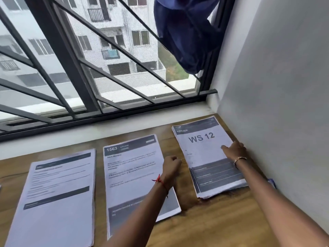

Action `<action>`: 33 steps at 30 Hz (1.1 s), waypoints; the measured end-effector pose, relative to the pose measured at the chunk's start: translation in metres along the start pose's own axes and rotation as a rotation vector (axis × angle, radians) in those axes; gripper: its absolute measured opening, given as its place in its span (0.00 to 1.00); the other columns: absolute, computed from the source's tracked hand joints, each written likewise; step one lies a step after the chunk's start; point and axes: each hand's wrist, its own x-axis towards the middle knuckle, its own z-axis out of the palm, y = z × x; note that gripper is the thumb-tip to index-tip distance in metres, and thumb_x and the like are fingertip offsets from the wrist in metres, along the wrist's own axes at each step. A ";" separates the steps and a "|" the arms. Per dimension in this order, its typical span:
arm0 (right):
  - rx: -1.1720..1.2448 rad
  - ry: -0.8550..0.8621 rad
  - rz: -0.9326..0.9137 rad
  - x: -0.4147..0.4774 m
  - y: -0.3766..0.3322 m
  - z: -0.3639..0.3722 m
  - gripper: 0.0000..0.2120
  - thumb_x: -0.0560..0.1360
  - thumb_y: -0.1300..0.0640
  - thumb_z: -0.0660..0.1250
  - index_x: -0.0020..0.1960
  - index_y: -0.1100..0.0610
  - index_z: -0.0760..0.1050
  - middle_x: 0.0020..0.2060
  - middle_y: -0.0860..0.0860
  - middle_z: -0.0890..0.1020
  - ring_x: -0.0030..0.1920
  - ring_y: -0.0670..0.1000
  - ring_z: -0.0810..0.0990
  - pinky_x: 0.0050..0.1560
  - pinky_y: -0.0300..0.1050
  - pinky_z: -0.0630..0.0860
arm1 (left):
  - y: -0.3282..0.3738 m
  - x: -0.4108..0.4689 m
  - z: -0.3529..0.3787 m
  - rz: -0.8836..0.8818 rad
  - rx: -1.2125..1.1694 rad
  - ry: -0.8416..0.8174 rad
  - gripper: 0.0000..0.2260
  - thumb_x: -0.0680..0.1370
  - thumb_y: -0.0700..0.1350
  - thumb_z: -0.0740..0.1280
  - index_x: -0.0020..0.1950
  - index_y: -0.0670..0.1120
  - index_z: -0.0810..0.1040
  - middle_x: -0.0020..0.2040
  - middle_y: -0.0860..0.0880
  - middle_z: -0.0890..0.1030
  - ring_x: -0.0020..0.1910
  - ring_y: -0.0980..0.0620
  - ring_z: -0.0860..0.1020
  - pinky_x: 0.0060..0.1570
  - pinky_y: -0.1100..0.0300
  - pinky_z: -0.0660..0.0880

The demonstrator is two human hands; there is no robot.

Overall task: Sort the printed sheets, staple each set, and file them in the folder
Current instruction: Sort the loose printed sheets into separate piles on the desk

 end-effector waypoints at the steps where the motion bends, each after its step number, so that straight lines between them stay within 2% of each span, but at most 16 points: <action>1: -0.016 -0.026 0.004 0.002 0.003 0.001 0.27 0.75 0.50 0.65 0.66 0.69 0.67 0.66 0.66 0.68 0.66 0.64 0.67 0.66 0.51 0.64 | -0.001 0.002 0.002 -0.018 0.005 -0.005 0.09 0.64 0.38 0.59 0.26 0.47 0.63 0.26 0.49 0.60 0.26 0.52 0.60 0.25 0.65 0.57; 4: -0.039 -0.047 0.015 0.006 0.006 0.009 0.28 0.74 0.49 0.65 0.66 0.67 0.66 0.68 0.63 0.64 0.67 0.64 0.64 0.68 0.53 0.62 | -0.005 0.010 0.008 -0.040 -0.028 -0.060 0.07 0.61 0.40 0.59 0.23 0.47 0.68 0.26 0.47 0.66 0.26 0.51 0.63 0.27 0.63 0.59; 5: -0.028 -0.049 0.021 0.006 0.005 0.012 0.28 0.74 0.49 0.65 0.66 0.67 0.66 0.68 0.63 0.63 0.68 0.64 0.62 0.69 0.54 0.62 | -0.006 0.011 0.011 -0.047 -0.038 -0.076 0.05 0.62 0.40 0.59 0.26 0.44 0.72 0.28 0.45 0.70 0.27 0.51 0.65 0.28 0.62 0.60; 7: -0.003 -0.054 0.027 0.005 0.002 0.019 0.29 0.73 0.50 0.66 0.65 0.67 0.67 0.70 0.63 0.61 0.69 0.64 0.61 0.69 0.56 0.61 | -0.008 0.011 0.016 -0.046 -0.073 -0.085 0.10 0.63 0.40 0.61 0.35 0.37 0.80 0.34 0.41 0.77 0.31 0.49 0.69 0.30 0.61 0.64; 8: 0.005 -0.059 0.030 0.006 0.001 0.022 0.29 0.72 0.50 0.67 0.65 0.67 0.67 0.70 0.63 0.60 0.70 0.64 0.60 0.69 0.57 0.61 | -0.009 0.010 0.018 -0.042 -0.078 -0.083 0.11 0.63 0.41 0.62 0.37 0.37 0.81 0.37 0.40 0.79 0.33 0.49 0.70 0.31 0.60 0.64; 10: 0.019 -0.057 0.036 0.006 0.000 0.026 0.28 0.72 0.50 0.67 0.64 0.67 0.68 0.70 0.63 0.59 0.70 0.64 0.60 0.69 0.57 0.61 | -0.009 0.007 0.019 -0.030 -0.079 -0.080 0.11 0.65 0.42 0.65 0.40 0.37 0.82 0.40 0.39 0.81 0.36 0.48 0.72 0.33 0.59 0.66; 12: 0.050 -0.035 0.048 0.007 0.000 0.027 0.25 0.72 0.51 0.67 0.61 0.67 0.71 0.68 0.64 0.63 0.67 0.65 0.63 0.66 0.54 0.65 | -0.009 0.005 0.017 -0.019 -0.083 -0.076 0.07 0.72 0.38 0.65 0.45 0.36 0.81 0.46 0.39 0.82 0.42 0.45 0.77 0.39 0.55 0.72; 14: 0.120 -0.047 0.042 0.008 0.000 0.027 0.22 0.71 0.51 0.68 0.57 0.67 0.73 0.62 0.64 0.70 0.61 0.65 0.70 0.61 0.53 0.70 | -0.011 0.006 0.016 -0.012 -0.088 -0.071 0.09 0.78 0.35 0.61 0.54 0.37 0.79 0.53 0.43 0.81 0.52 0.44 0.79 0.51 0.51 0.76; 16: 0.208 -0.068 0.025 0.010 0.001 0.028 0.20 0.69 0.52 0.69 0.54 0.66 0.75 0.58 0.63 0.75 0.57 0.64 0.75 0.57 0.53 0.74 | -0.009 0.003 0.016 0.016 -0.111 -0.089 0.12 0.78 0.33 0.58 0.60 0.40 0.74 0.57 0.47 0.78 0.57 0.46 0.77 0.59 0.50 0.74; 19: 0.354 -0.098 0.030 0.012 0.001 0.030 0.16 0.69 0.56 0.70 0.52 0.66 0.77 0.51 0.59 0.80 0.50 0.59 0.78 0.50 0.49 0.76 | 0.001 -0.003 0.014 0.062 -0.154 -0.093 0.15 0.77 0.30 0.56 0.59 0.44 0.71 0.58 0.46 0.77 0.57 0.47 0.76 0.57 0.54 0.75; 22: 0.518 -0.087 0.045 0.009 -0.006 0.024 0.10 0.68 0.62 0.70 0.46 0.67 0.78 0.41 0.56 0.79 0.41 0.53 0.77 0.41 0.44 0.71 | 0.015 -0.009 0.010 0.112 -0.186 -0.070 0.16 0.78 0.29 0.54 0.60 0.45 0.69 0.56 0.47 0.76 0.56 0.48 0.75 0.55 0.57 0.75; 25: 0.697 -0.005 0.015 0.002 -0.021 0.009 0.10 0.67 0.65 0.70 0.46 0.69 0.78 0.40 0.56 0.80 0.40 0.53 0.77 0.40 0.46 0.75 | 0.029 -0.014 0.003 0.178 -0.182 -0.055 0.17 0.80 0.31 0.53 0.67 0.43 0.64 0.60 0.45 0.73 0.58 0.47 0.73 0.60 0.53 0.73; 26: 0.735 0.022 -0.020 -0.002 -0.028 0.002 0.10 0.67 0.65 0.71 0.46 0.69 0.78 0.40 0.56 0.80 0.39 0.53 0.77 0.39 0.44 0.76 | 0.033 -0.013 0.001 0.206 -0.176 -0.037 0.17 0.80 0.32 0.53 0.67 0.44 0.63 0.61 0.44 0.73 0.59 0.46 0.72 0.61 0.50 0.73; 29: 0.851 0.151 -0.151 -0.012 -0.049 -0.021 0.07 0.67 0.67 0.71 0.44 0.67 0.78 0.38 0.55 0.77 0.33 0.50 0.72 0.25 0.29 0.66 | 0.051 -0.017 -0.004 0.325 -0.202 0.002 0.15 0.80 0.32 0.52 0.62 0.48 0.65 0.60 0.44 0.73 0.60 0.45 0.73 0.58 0.51 0.75; 31: 0.930 0.269 -0.224 -0.019 -0.060 -0.036 0.06 0.67 0.67 0.71 0.42 0.68 0.77 0.37 0.55 0.77 0.32 0.50 0.71 0.24 0.28 0.64 | 0.063 -0.022 -0.005 0.432 -0.233 0.019 0.16 0.80 0.31 0.52 0.57 0.52 0.66 0.58 0.44 0.74 0.59 0.45 0.74 0.56 0.50 0.77; 33: 0.980 0.346 -0.292 -0.025 -0.063 -0.046 0.07 0.67 0.67 0.70 0.42 0.70 0.76 0.37 0.56 0.76 0.31 0.44 0.72 0.27 0.27 0.65 | 0.067 -0.027 -0.004 0.521 -0.248 0.024 0.17 0.79 0.31 0.53 0.55 0.54 0.66 0.56 0.45 0.74 0.58 0.43 0.74 0.55 0.47 0.77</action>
